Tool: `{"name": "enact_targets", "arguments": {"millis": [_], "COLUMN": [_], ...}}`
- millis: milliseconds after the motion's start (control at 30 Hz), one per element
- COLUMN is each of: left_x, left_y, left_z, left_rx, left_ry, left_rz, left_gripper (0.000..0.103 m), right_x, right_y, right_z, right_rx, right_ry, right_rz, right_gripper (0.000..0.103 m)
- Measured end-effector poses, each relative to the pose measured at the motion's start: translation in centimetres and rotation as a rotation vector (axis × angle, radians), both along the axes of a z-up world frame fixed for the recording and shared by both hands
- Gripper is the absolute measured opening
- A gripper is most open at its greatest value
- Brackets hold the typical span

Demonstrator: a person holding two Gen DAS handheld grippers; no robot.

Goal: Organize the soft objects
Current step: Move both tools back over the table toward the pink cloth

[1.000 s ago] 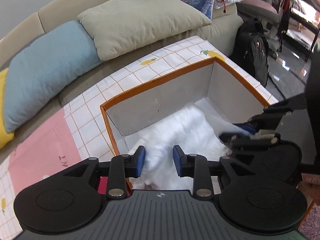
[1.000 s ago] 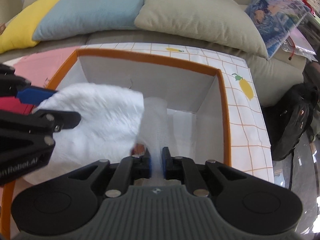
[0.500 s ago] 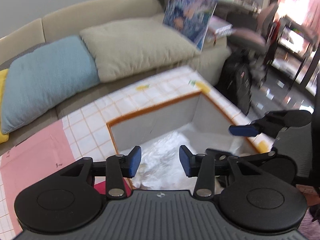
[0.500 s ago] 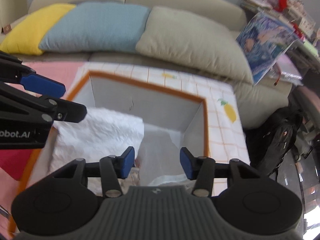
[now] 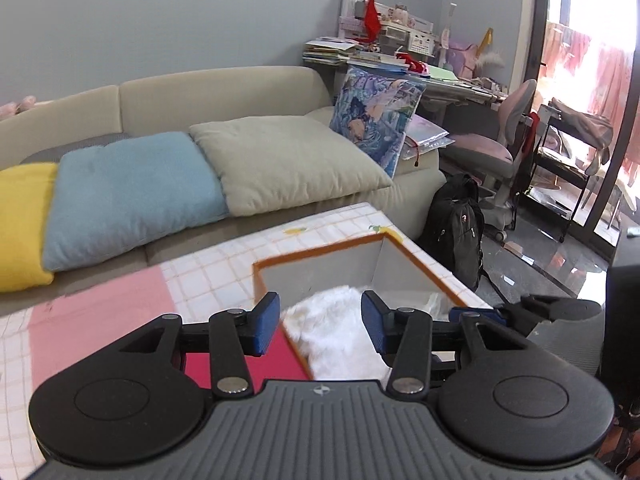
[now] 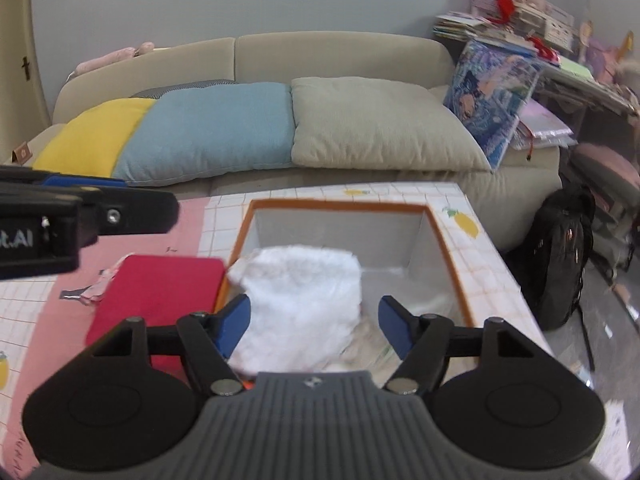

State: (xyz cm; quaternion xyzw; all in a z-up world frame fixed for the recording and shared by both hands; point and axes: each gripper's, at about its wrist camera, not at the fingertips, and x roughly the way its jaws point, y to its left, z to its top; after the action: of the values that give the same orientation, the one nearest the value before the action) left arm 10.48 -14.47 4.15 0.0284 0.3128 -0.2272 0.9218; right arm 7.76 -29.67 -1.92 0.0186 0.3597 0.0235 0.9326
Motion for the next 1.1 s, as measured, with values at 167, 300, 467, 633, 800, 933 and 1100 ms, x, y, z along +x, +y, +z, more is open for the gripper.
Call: {"name": "enact_targets", "arguments": {"millis": [167, 300, 467, 633, 800, 933, 1100], "left_x": [-2.2, -3.8, -5.3, -6.8, -7.8, -7.6, -6.7], "left_y": [2.2, 4.2, 7.1, 9.6, 12.3, 13.9, 15.4], "left_z": [-1.1, -2.3, -3.8, -5.0, -5.8, -6.0, -6.1], "left_rx": [0.013, 0.024, 0.020, 0.055, 0.052, 0.045, 0.058], "left_ry": [0.011, 0.031, 0.078, 0.110, 0.135, 0.148, 0.153], "left_rz": [0.044, 0.079, 0.143, 0.200, 0.262, 0.292, 0.296], "left_gripper": [0.054, 0.054, 0.054, 0.054, 0.054, 0.054, 0.054], "right_x": [-2.7, -4.4, -5.9, -6.5, -6.5, -6.2, -5.2], "right_y": [1.6, 3.4, 5.7, 8.3, 10.9, 12.9, 15.2], "right_z": [-1.0, -1.9, -2.8, -3.4, -3.3, -3.0, -2.6], "right_rx": [0.058, 0.049, 0.040, 0.018, -0.006, -0.039, -0.086], "right_ry": [0.051, 0.083, 0.118, 0.141, 0.139, 0.131, 0.121], "right_rz": [-0.012, 0.019, 0.085, 0.178, 0.259, 0.334, 0.436], "right_gripper": [0.072, 0.074, 0.074, 0.074, 0.074, 0.074, 0.072]}}
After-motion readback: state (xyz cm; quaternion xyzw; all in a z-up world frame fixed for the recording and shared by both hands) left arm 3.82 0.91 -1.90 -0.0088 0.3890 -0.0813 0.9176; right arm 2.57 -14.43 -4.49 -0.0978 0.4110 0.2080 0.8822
